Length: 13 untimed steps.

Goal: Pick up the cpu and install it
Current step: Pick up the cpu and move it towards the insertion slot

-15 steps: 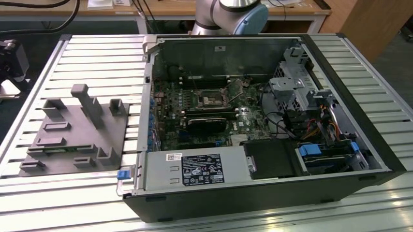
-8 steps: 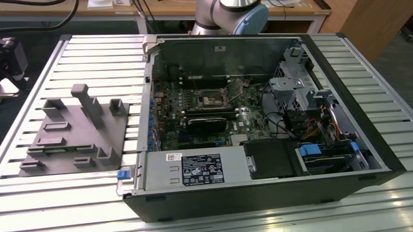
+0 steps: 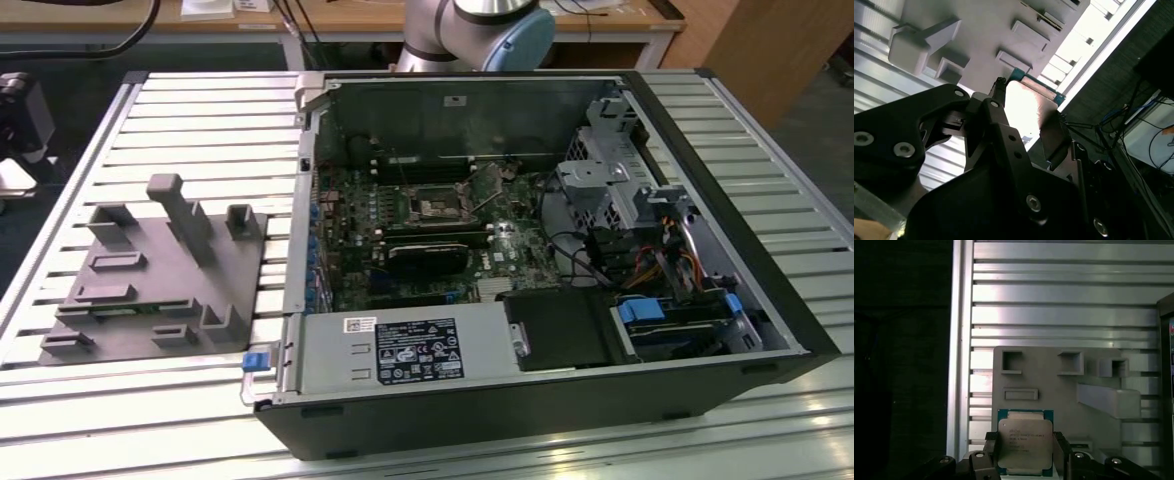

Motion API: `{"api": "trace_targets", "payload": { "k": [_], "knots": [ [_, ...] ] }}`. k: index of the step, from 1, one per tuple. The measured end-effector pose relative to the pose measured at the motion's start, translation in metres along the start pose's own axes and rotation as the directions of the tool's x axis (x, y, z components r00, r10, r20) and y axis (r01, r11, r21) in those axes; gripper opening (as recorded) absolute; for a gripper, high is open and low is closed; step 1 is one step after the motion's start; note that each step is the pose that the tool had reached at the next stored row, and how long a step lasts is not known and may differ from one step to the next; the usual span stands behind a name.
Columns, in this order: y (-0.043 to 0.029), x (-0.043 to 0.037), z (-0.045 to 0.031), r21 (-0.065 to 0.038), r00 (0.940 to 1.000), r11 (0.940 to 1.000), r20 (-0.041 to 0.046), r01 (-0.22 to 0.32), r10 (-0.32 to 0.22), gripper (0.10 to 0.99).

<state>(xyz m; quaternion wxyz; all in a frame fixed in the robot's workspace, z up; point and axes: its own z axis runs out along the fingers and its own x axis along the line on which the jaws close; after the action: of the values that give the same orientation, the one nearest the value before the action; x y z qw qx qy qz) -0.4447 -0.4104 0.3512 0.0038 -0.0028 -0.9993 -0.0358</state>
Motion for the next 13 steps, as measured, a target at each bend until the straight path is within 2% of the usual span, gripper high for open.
{"api": "trace_targets", "payload": {
  "k": [5, 13],
  "knots": [
    [0.0004, 0.0, -0.0058, 0.0, 1.0, 1.0, 0.0, 0.0, 0.0, 0.525],
    [0.0014, 0.0002, -0.0197, 0.0, 1.0, 1.0, 0.0, 0.0, 0.0, 0.525]
  ]
}}
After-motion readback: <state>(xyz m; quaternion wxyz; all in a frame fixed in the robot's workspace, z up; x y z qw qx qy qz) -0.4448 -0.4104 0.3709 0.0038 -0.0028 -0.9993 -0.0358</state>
